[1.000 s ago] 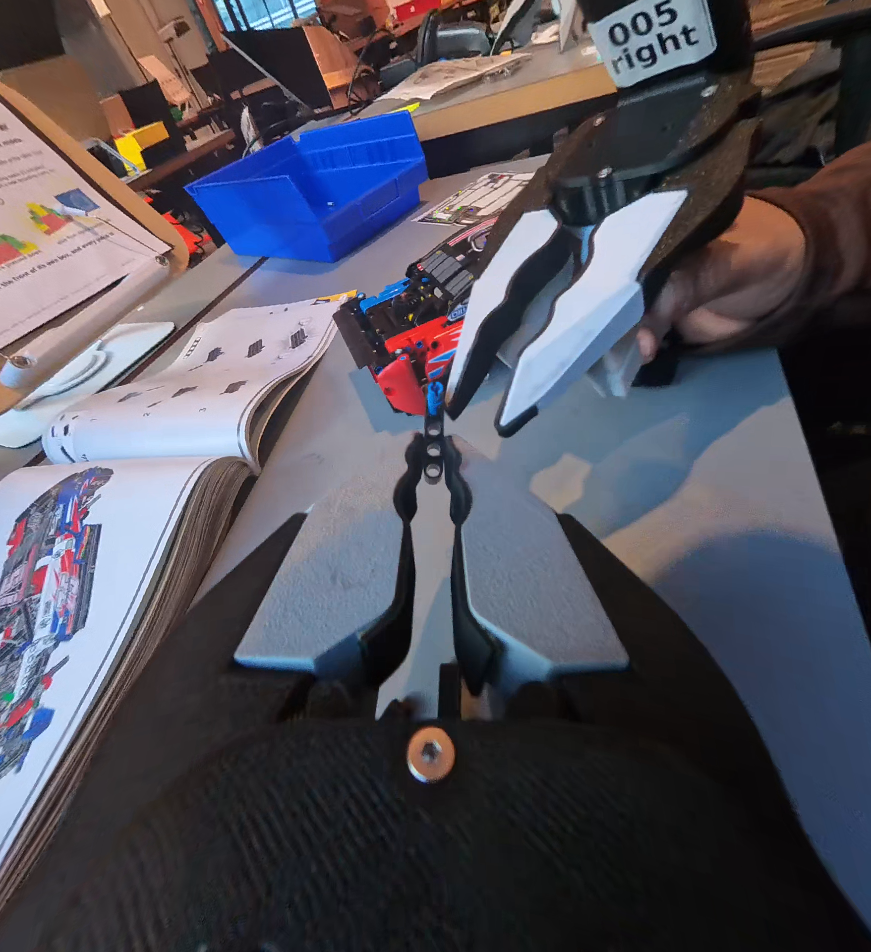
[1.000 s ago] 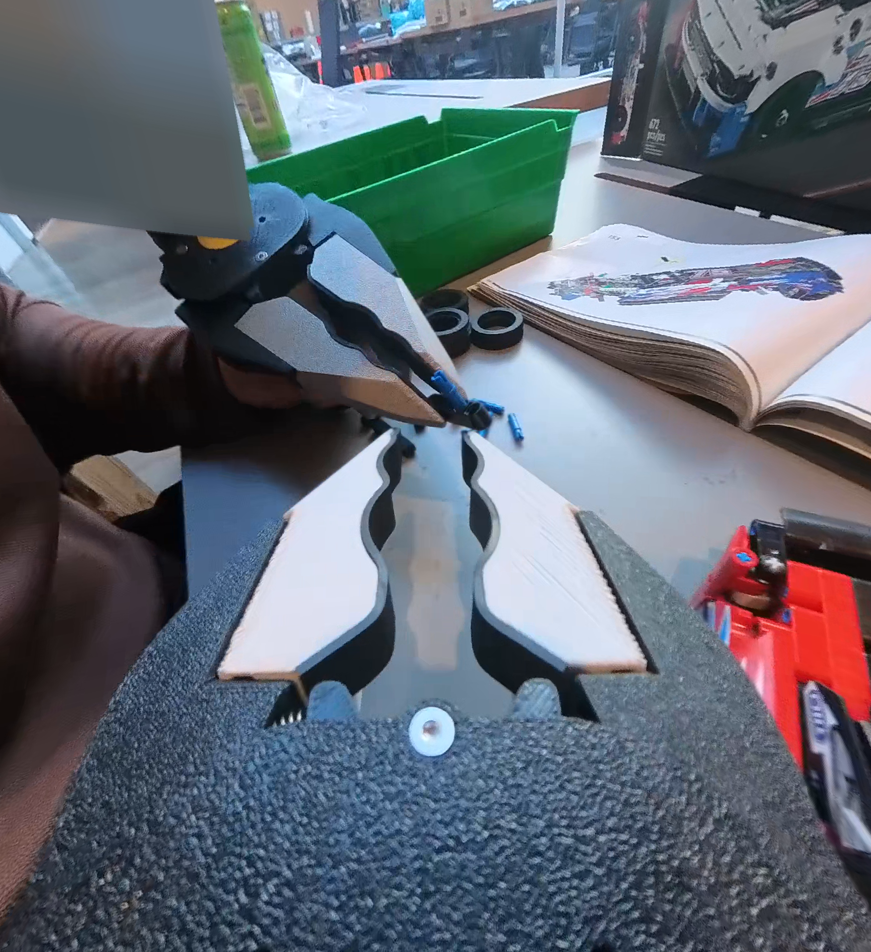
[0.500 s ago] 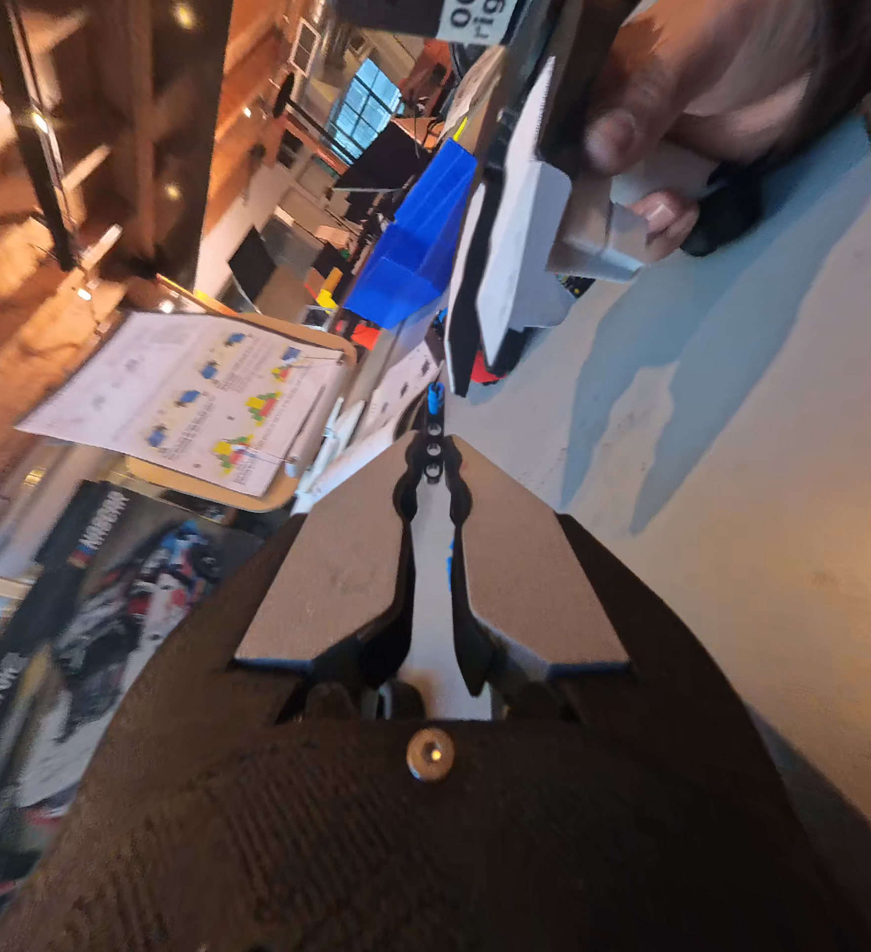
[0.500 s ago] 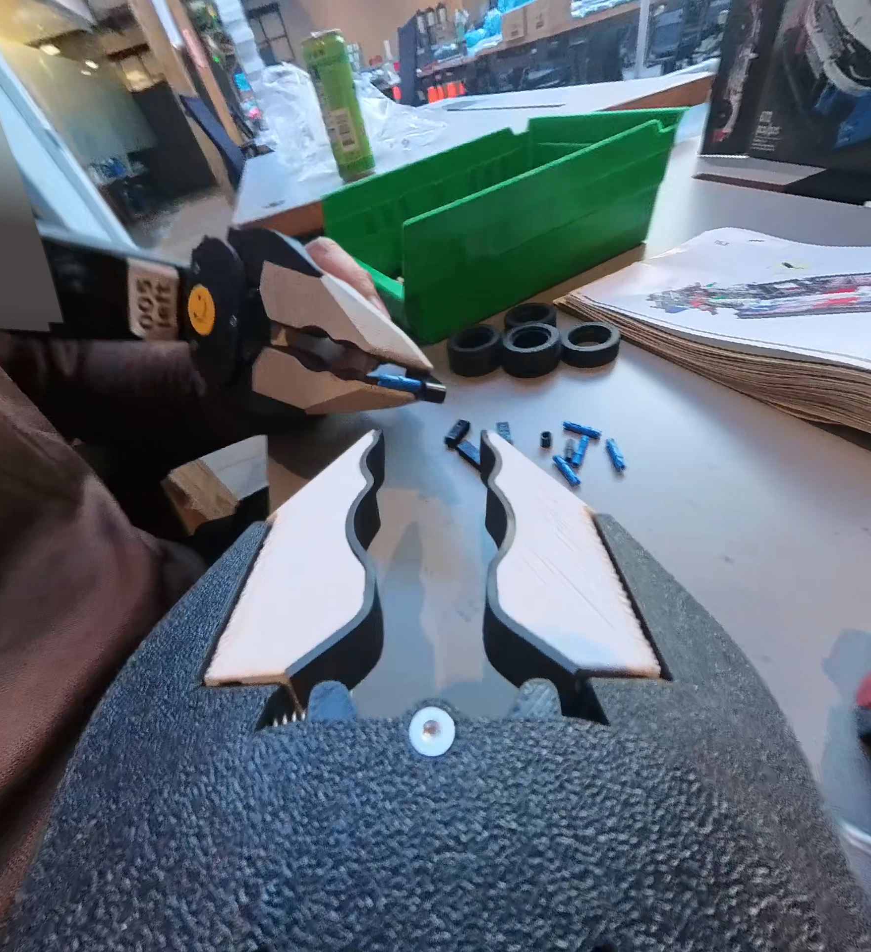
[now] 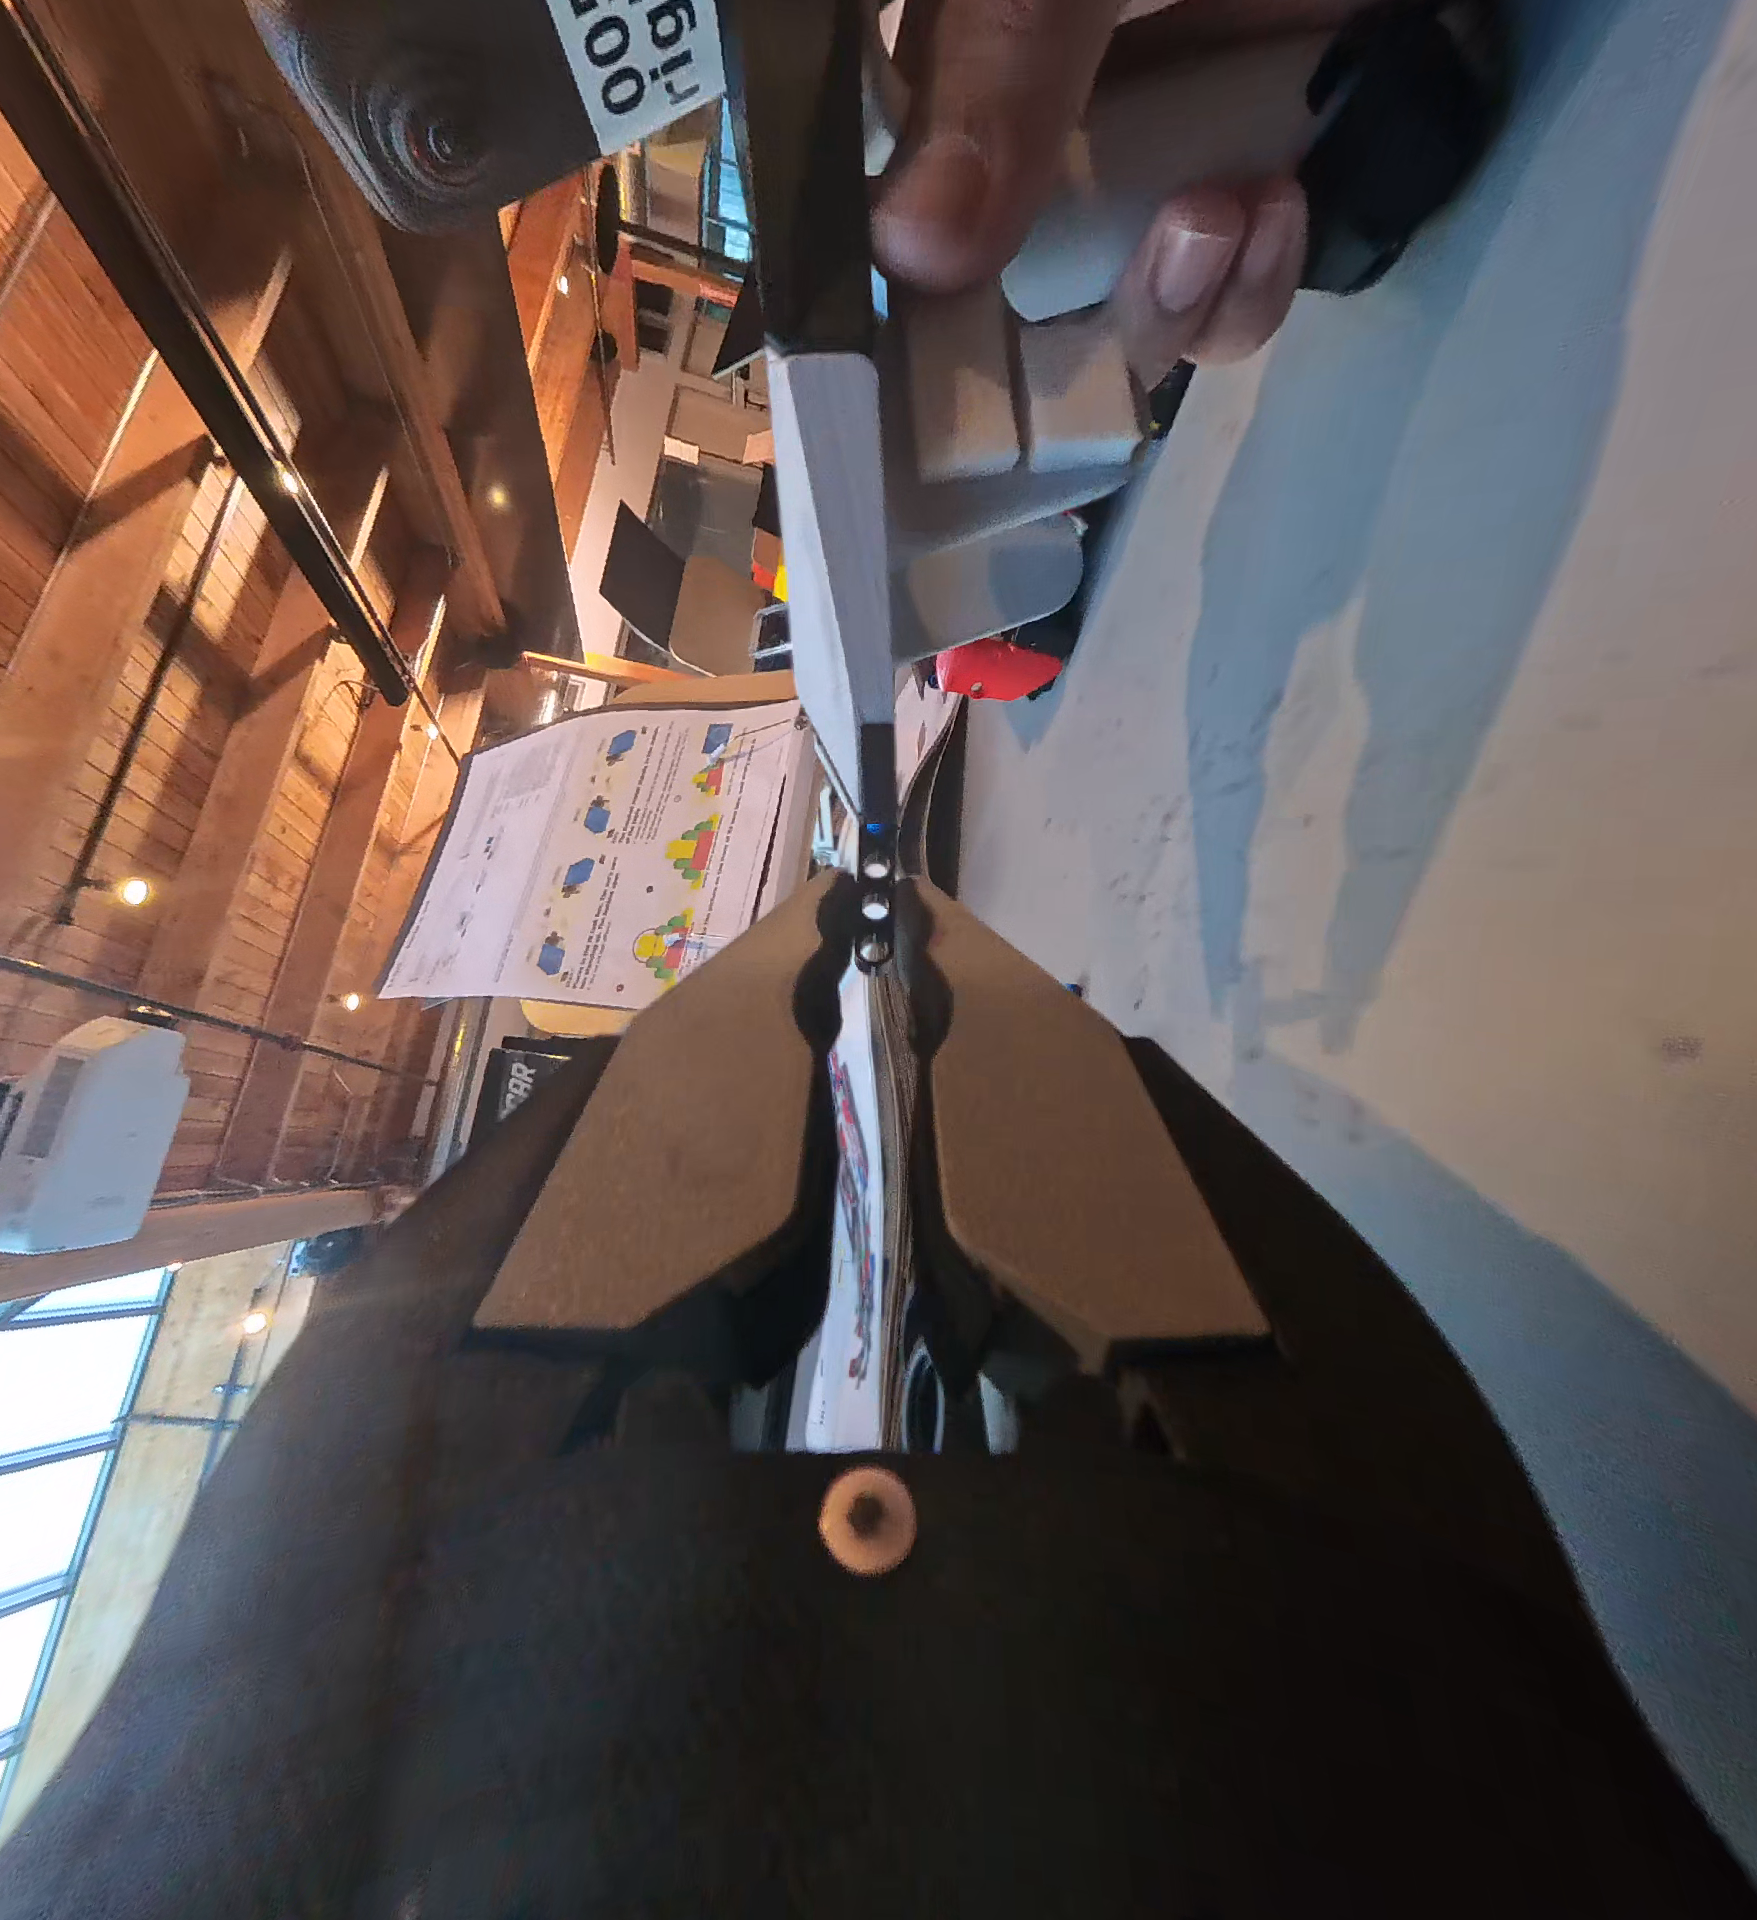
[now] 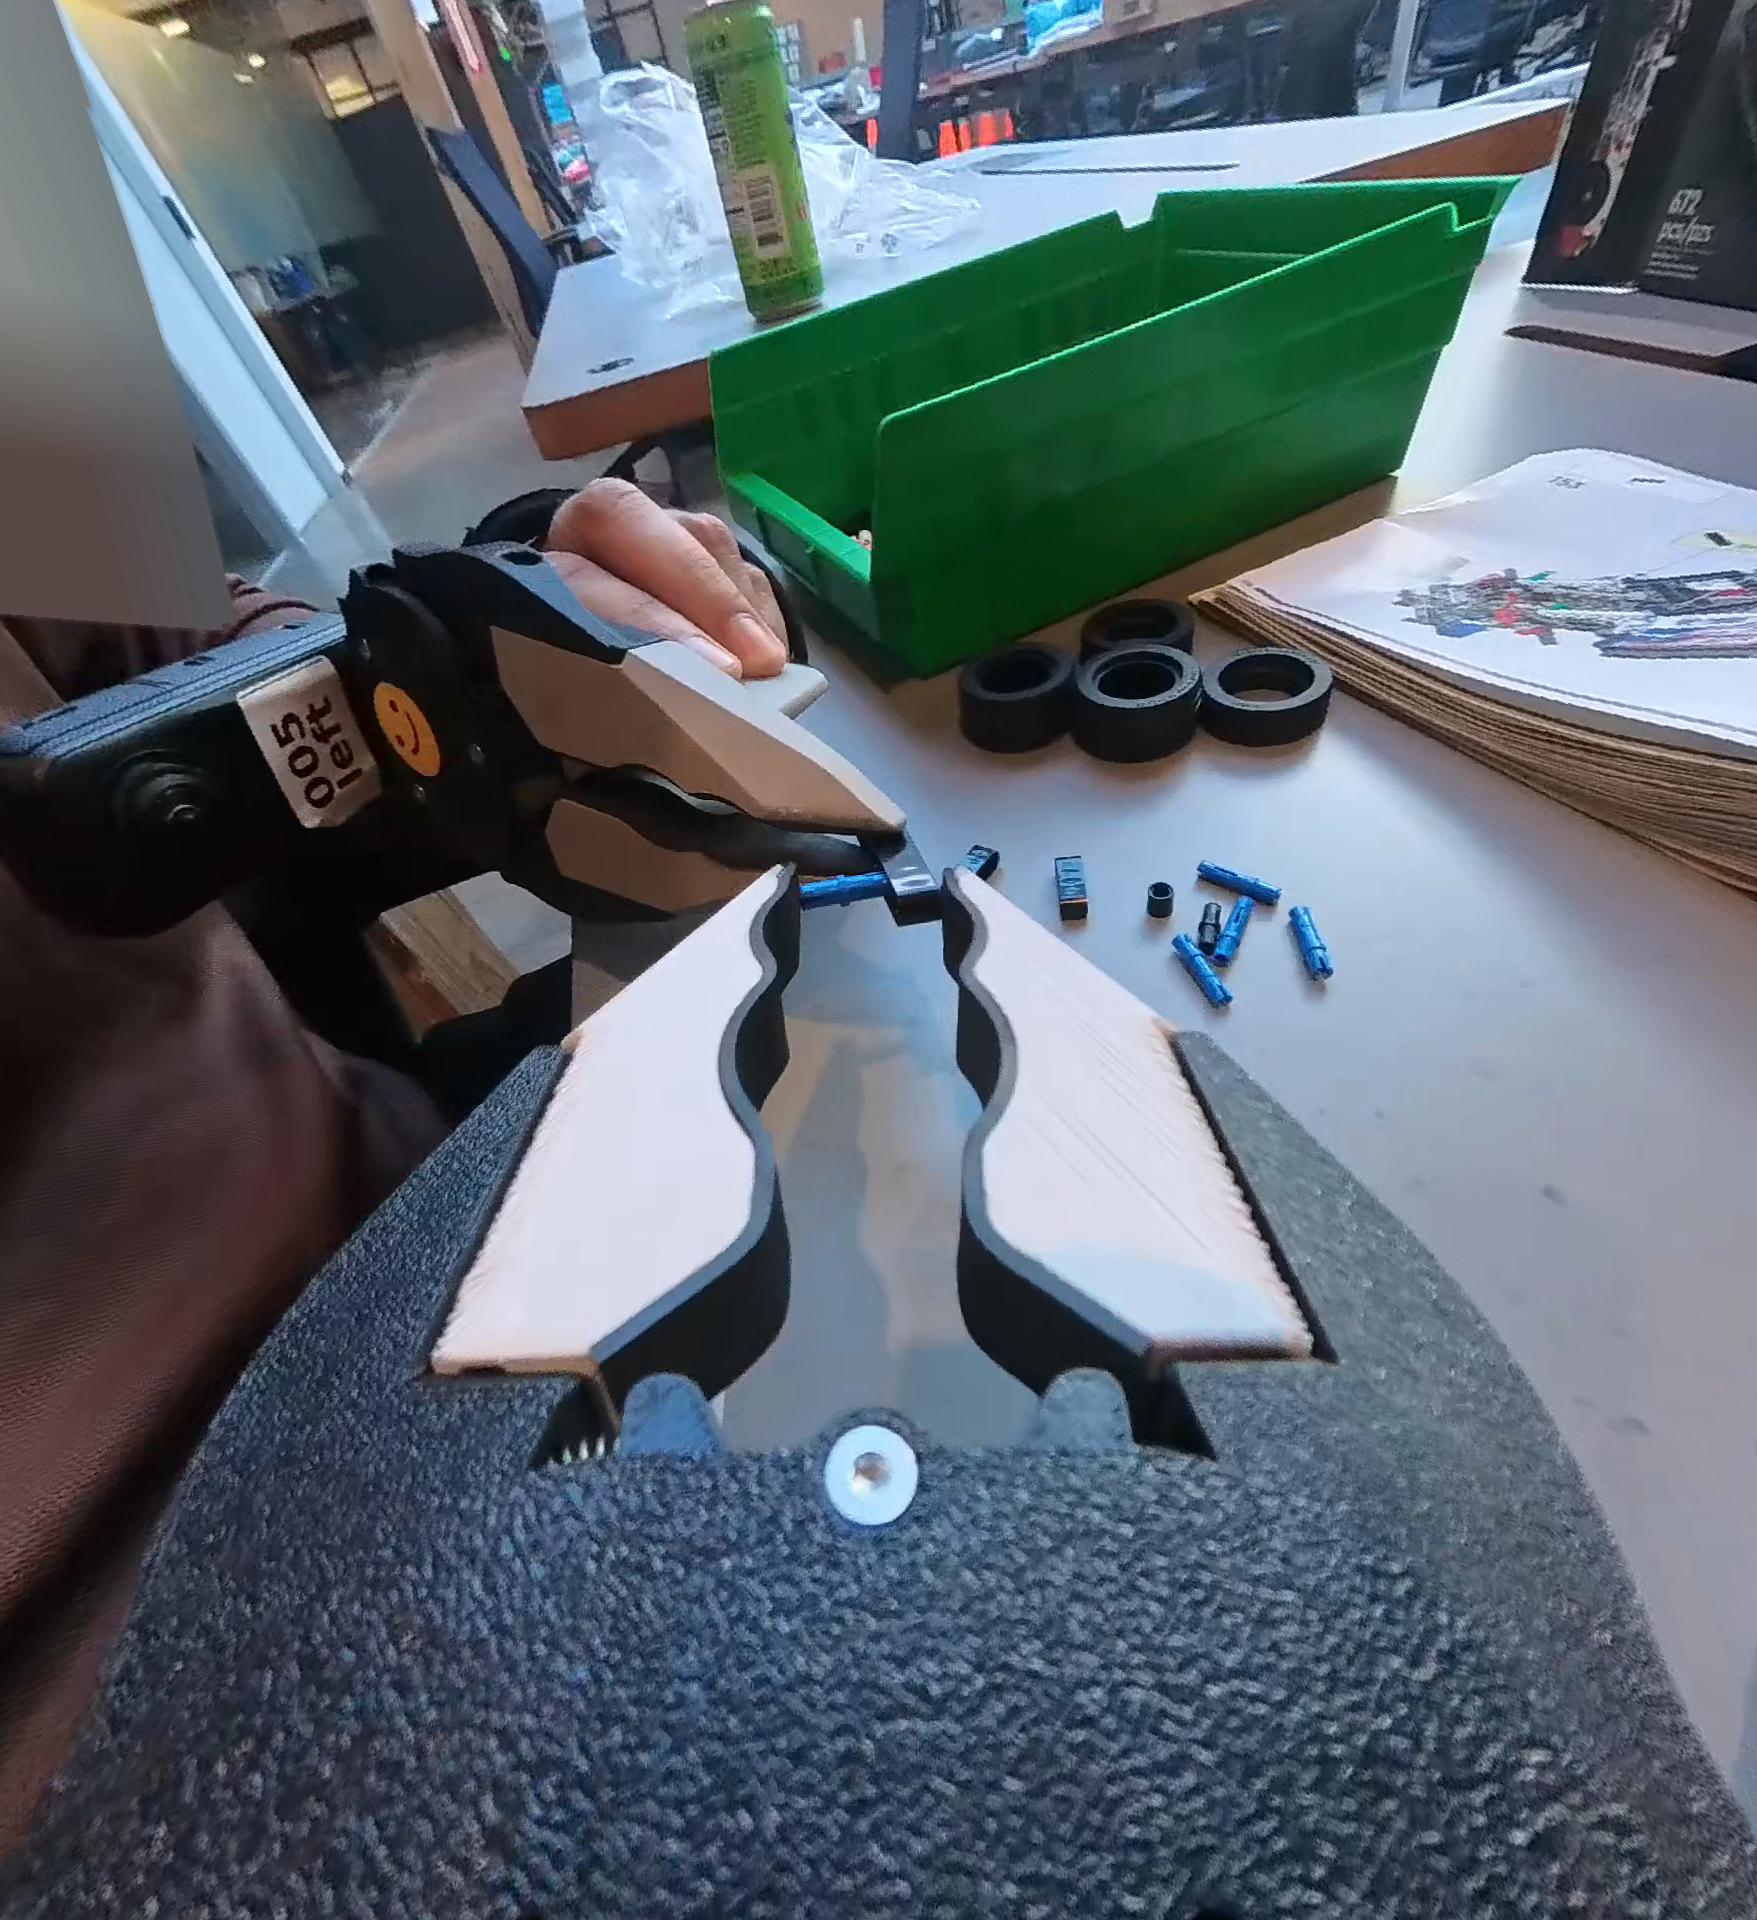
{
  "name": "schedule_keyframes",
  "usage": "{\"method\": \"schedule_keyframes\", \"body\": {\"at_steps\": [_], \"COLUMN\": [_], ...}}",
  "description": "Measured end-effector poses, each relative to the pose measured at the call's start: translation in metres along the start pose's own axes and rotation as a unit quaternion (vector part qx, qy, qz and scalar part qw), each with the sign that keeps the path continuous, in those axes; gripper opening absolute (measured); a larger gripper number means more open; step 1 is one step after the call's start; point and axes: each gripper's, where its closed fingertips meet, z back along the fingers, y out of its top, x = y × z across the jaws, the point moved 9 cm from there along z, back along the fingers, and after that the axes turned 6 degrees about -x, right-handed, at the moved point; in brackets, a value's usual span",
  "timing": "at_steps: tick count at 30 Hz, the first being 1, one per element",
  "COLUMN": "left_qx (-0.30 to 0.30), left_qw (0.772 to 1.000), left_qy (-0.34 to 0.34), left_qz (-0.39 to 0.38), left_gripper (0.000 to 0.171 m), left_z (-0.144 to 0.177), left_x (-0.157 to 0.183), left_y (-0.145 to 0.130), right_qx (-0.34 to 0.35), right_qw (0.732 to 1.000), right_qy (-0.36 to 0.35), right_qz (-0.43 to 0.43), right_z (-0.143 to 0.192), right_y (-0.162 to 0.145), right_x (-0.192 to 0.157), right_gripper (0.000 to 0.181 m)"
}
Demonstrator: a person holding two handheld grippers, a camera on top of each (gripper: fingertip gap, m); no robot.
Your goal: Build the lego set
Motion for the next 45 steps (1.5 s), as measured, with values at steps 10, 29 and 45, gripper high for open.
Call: {"method": "schedule_keyframes", "body": {"at_steps": [10,29,45], "left_qx": [0.003,-0.019,-0.131], "left_qw": [1.0,0.985,0.746], "left_qy": [-0.003,-0.126,-0.367], "left_qz": [0.003,0.114,0.541], "left_gripper": [0.005,0.005,0.025], "left_z": [0.0,-0.011,-0.034], "left_x": [0.0,0.006,0.002], "left_y": [0.0,-0.003,-0.026], "right_qx": [-0.002,-0.039,-0.027], "right_qw": [1.0,0.999,0.992], "right_qy": [-0.001,-0.025,-0.116], "right_qz": [0.007,0.001,0.033], "right_z": [0.002,0.004,0.027], "right_y": [-0.001,-0.004,-0.011], "right_x": [0.0,0.01,0.011], "right_gripper": [0.026,0.02,0.017]}}
